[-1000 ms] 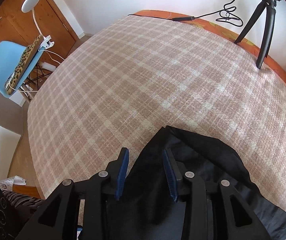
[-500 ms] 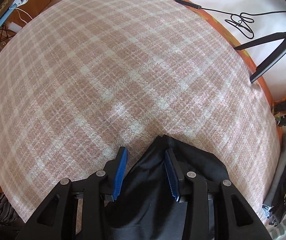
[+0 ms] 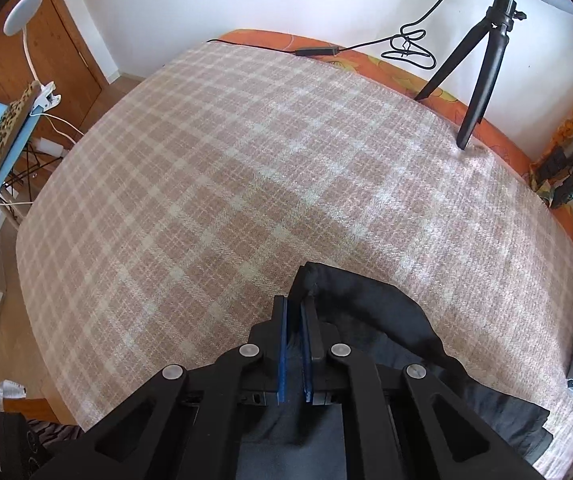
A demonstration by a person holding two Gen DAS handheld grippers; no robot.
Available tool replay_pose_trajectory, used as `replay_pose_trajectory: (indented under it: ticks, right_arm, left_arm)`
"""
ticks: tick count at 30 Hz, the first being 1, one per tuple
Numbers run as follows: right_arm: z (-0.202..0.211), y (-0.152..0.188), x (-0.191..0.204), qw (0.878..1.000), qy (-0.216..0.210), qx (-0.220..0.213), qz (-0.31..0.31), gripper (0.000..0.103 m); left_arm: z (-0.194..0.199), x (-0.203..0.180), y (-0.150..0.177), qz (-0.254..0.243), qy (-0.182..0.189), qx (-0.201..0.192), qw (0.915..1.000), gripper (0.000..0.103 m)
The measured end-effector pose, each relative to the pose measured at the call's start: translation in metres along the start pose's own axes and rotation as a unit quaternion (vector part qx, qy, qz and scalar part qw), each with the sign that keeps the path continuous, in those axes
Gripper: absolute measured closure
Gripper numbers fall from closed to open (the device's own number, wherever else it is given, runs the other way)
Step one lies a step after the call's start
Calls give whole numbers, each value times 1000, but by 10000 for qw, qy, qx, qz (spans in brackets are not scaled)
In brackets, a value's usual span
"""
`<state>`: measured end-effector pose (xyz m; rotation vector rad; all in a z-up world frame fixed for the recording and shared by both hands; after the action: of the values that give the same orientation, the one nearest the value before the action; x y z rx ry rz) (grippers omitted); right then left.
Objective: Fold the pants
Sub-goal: 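Grasp the folded black pants edge with the left gripper while the right gripper grasps the other end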
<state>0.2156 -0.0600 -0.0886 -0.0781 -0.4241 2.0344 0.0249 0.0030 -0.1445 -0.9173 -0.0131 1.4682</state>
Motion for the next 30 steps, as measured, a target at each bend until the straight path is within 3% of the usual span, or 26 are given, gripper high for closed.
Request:
replay_pose_trajectory:
  ticks: [3, 7, 11, 13, 14, 15, 16, 27, 30]
  right_arm:
    - [0, -1, -2, 10000, 16, -76, -11, 100]
    - [-19, -5, -4, 9999, -1, -42, -111, 101]
    - [-36, -5, 1, 9998, -80, 143, -96, 99]
    - [-34, -6, -2, 9988, -293, 261, -290, 85]
    - [-32, -7, -4, 9980, -407, 325, -359, 75]
    - [-28, -7, -4, 9976, -444, 346, -398, 57]
    - [-23, -6, -3, 9980, -378, 335, -370, 56]
    - [-30, 22, 29, 9937, 359, 1036, 211, 55]
    - [-33, 28, 30, 9933, 348, 1075, 224, 72]
  left_arm:
    - [4, -6, 4, -197, -132, -117, 9997, 95]
    - [11, -22, 9, -520, -210, -318, 9979, 96]
    - [9, -18, 9, -454, -230, -235, 9984, 96]
    - [10, -17, 9, -456, -223, -211, 9985, 96]
    - [10, -16, 8, -466, -238, -222, 9984, 96]
    - [11, -16, 8, -480, -240, -225, 9983, 96]
    - [12, -17, 8, -493, -250, -236, 9982, 96]
    - [14, -37, 7, -724, -234, -401, 9963, 96]
    - [15, -41, 5, -827, -235, -412, 9954, 96]
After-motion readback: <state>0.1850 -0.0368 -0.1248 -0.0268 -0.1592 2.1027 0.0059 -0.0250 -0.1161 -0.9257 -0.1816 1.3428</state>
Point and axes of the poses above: each gripper's, at about its wrist camera, not at the fingertips, and z roughly against the way its jaws point, x to its left, y to its underside, the point moved 1 cm from there along -z, roughly the way its jaws point, and after that the axes turned 6 degrees about -z, right-handed, at the moved point
